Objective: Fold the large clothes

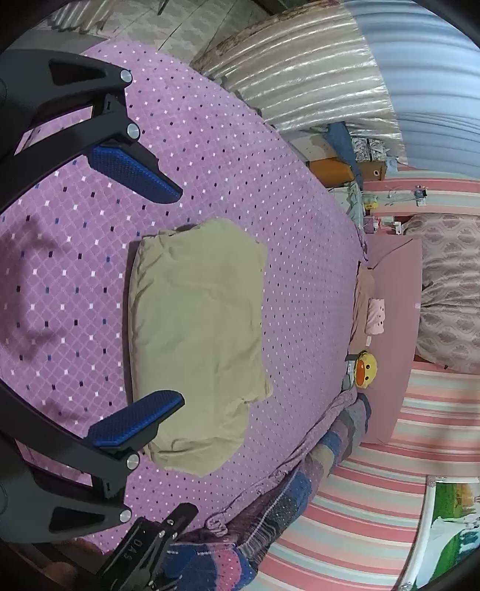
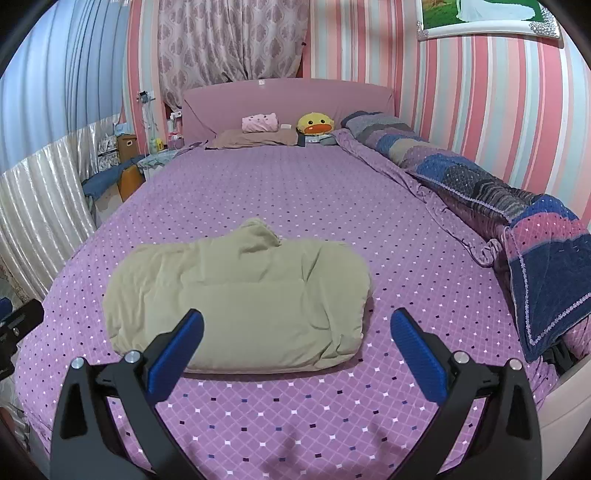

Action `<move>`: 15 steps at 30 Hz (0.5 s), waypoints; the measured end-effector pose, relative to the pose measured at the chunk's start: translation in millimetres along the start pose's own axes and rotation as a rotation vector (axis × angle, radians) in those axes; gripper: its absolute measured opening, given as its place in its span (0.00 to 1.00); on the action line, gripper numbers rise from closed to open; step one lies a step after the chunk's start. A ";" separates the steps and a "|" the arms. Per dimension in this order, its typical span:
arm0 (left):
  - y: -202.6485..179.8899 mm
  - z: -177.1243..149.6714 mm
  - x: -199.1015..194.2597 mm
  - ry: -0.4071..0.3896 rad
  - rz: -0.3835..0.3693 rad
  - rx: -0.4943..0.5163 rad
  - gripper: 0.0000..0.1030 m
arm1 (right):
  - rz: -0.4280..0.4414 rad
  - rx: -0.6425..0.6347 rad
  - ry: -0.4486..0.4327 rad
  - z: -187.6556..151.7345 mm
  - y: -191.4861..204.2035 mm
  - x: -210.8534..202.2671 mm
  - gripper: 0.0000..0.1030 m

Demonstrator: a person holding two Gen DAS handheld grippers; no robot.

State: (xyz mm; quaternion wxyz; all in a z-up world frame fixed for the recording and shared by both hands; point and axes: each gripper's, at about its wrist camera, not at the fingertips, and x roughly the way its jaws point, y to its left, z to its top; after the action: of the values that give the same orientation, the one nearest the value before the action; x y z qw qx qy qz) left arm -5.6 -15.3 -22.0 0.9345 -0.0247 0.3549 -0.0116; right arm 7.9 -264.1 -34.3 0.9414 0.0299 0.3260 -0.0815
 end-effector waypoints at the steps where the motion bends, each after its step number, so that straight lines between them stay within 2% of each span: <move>1: -0.5 -0.4 0.0 -0.001 0.002 0.003 0.97 | -0.002 0.000 0.000 -0.2 -0.2 -0.3 0.98; 15: -4.0 -3.3 -4.0 -0.017 0.018 0.041 0.97 | -0.014 -0.003 -0.012 -2.5 -1.6 -7.8 0.98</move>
State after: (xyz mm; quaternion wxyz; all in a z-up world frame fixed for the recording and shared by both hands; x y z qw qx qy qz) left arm -10.7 -19.3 -21.6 0.9380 -0.0027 0.3466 -0.0103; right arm 0.0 -264.4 -31.5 0.9428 0.0257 0.3206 -0.0876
